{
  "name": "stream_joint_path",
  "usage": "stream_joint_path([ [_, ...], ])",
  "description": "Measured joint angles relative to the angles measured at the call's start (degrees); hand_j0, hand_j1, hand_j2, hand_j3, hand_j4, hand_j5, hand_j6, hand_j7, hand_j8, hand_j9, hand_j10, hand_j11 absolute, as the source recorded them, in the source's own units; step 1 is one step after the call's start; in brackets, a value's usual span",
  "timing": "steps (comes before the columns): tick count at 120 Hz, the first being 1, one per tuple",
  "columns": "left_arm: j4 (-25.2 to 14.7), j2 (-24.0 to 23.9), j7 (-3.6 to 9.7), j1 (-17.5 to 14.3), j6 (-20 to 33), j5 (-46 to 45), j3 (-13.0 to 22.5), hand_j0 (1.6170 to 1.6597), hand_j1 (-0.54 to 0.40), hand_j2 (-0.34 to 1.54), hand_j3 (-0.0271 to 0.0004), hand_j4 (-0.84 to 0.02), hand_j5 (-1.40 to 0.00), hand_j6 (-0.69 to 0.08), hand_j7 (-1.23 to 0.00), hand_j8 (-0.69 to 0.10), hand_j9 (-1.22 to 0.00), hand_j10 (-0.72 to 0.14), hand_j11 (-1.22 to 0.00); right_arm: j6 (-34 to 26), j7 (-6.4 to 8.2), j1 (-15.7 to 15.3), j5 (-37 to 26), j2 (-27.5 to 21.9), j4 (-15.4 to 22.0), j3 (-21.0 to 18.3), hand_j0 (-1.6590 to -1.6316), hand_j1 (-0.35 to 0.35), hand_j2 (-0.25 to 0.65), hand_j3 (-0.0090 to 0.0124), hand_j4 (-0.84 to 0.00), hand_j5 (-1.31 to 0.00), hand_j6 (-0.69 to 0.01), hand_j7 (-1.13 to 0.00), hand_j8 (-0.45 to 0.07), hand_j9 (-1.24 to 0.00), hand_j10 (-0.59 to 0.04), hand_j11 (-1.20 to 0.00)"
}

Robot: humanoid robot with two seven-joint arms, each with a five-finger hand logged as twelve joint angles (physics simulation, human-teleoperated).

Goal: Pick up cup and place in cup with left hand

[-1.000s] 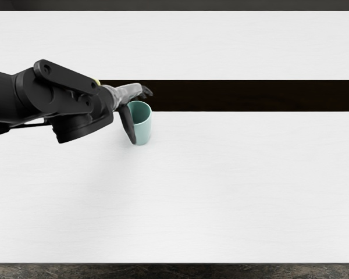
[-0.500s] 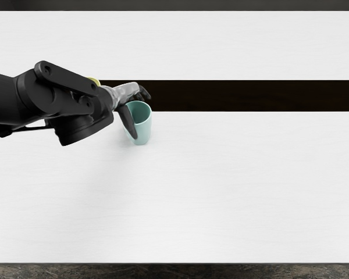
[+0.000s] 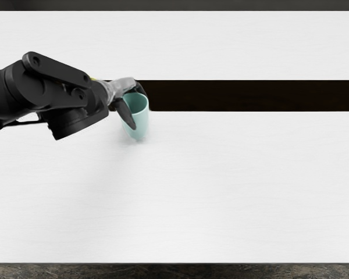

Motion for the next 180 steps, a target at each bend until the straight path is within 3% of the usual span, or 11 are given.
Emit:
stream_joint_path([
  [21, -1.1, 6.8, 0.00, -7.4, -2.9, 0.0, -0.1, 1.6544, -0.149, 0.11, 0.0000, -0.400, -0.64, -0.247, -0.65, -0.251, -0.66, -0.408, -0.65, 0.0, 0.00, 0.0, 0.0, 0.0, 0.0, 0.0, -1.6581, -0.335, -0.002, 0.0000, -0.011, -0.01, -0.011, -0.01, -0.011, -0.01, -0.011, -0.01],
  [28, -1.1, 8.7, 0.02, -8.3, -3.5, 0.1, 0.1, 1.6545, -0.152, 0.11, 0.0000, -0.395, -0.64, -0.240, -0.65, -0.247, -0.65, -0.408, -0.65, 0.0, 0.00, 0.0, 0.0, 0.0, 0.0, 0.0, -1.6581, -0.335, -0.002, 0.0000, -0.011, -0.01, -0.011, -0.01, -0.011, -0.01, -0.011, -0.01],
  [45, -0.4, 10.7, 0.08, -8.1, -3.7, 0.3, 1.0, 1.6547, -0.133, 0.09, 0.0000, -0.412, -0.63, -0.258, -0.64, -0.268, -0.64, -0.421, -0.64, 0.0, 0.00, 0.0, 0.0, 0.0, 0.0, 0.0, -1.6581, -0.335, -0.002, 0.0000, -0.011, -0.01, -0.011, -0.01, -0.011, -0.01, -0.011, -0.01],
  [71, 4.0, 11.0, 0.07, -7.2, -3.6, 0.3, 3.1, 1.6548, -0.098, 0.06, 0.0000, -0.436, -0.63, -0.293, -0.64, -0.290, -0.63, -0.438, -0.63, 0.0, 0.00, 0.0, 0.0, 0.0, 0.0, 0.0, -1.6581, -0.335, -0.002, 0.0000, -0.011, -0.01, -0.011, -0.01, -0.011, -0.01, -0.011, -0.01],
  [93, 5.7, 11.9, 0.06, -6.1, -3.5, 0.1, 5.6, 1.6552, -0.100, 0.06, 0.0000, -0.431, -0.63, -0.284, -0.63, -0.290, -0.62, -0.438, -0.63, 0.0, 0.00, 0.0, 0.0, 0.0, 0.0, 0.0, -1.6581, -0.335, -0.002, 0.0000, -0.011, -0.01, -0.011, -0.01, -0.011, -0.01, -0.011, -0.01],
  [180, 5.6, 11.8, 0.02, -6.1, -3.8, 0.2, 7.5, 1.6555, -0.099, 0.05, 0.0000, -0.438, -0.61, -0.291, -0.62, -0.287, -0.62, -0.439, -0.62, 0.0, 0.00, 0.0, 0.0, 0.0, 0.0, 0.0, -1.6581, -0.335, -0.002, 0.0000, -0.011, -0.01, -0.011, -0.01, -0.011, -0.01, -0.011, -0.01],
])
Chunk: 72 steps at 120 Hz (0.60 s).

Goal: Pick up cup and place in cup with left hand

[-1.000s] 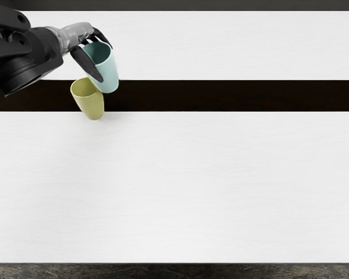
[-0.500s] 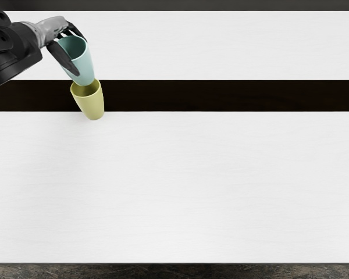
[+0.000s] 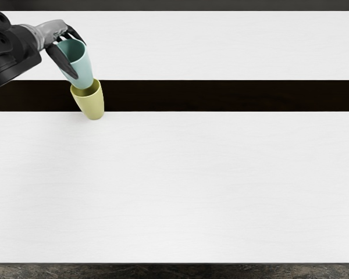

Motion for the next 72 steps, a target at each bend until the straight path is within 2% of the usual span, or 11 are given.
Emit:
stream_joint_path([
  [31, -1.1, 0.0, 0.04, -0.1, -0.2, 0.0, 0.0, 1.6556, -0.093, 0.05, 0.0000, -0.434, -0.60, -0.295, -0.61, -0.292, -0.61, -0.435, -0.61, 0.0, 0.00, 0.0, 0.0, 0.0, 0.0, 0.0, -1.6581, -0.335, -0.002, 0.0000, -0.011, -0.01, -0.011, -0.01, -0.011, -0.01, -0.011, -0.01],
  [57, -1.1, 0.3, 0.02, 0.0, -0.3, 0.1, 0.0, 1.6572, 0.155, 0.03, 0.0000, -0.185, -0.25, -0.137, -0.26, -0.136, -0.26, -0.185, -0.26, 0.0, 0.00, 0.0, 0.0, 0.0, 0.0, 0.0, -1.6581, -0.335, -0.002, 0.0000, -0.011, -0.01, -0.011, -0.01, -0.011, -0.01, -0.011, -0.01],
  [67, -1.2, 6.2, -0.02, -0.4, -1.4, 0.2, 0.3, 1.6575, 0.217, 0.02, 0.0000, -0.126, -0.17, -0.094, -0.17, -0.094, -0.17, -0.126, -0.17, 0.0, 0.00, 0.0, 0.0, 0.0, 0.0, 0.0, -1.6581, -0.335, -0.002, 0.0000, -0.011, -0.01, -0.011, -0.01, -0.011, -0.01, -0.011, -0.01],
  [72, -1.2, 9.8, -0.04, -1.4, -4.9, 0.3, 0.9, 1.6576, 0.239, 0.01, 0.0000, -0.105, -0.14, -0.079, -0.14, -0.078, -0.14, -0.105, -0.14, 0.0, 0.00, 0.0, 0.0, 0.0, 0.0, 0.0, -1.6581, -0.335, -0.002, 0.0000, -0.011, -0.01, -0.011, -0.01, -0.011, -0.01, -0.011, -0.01],
])
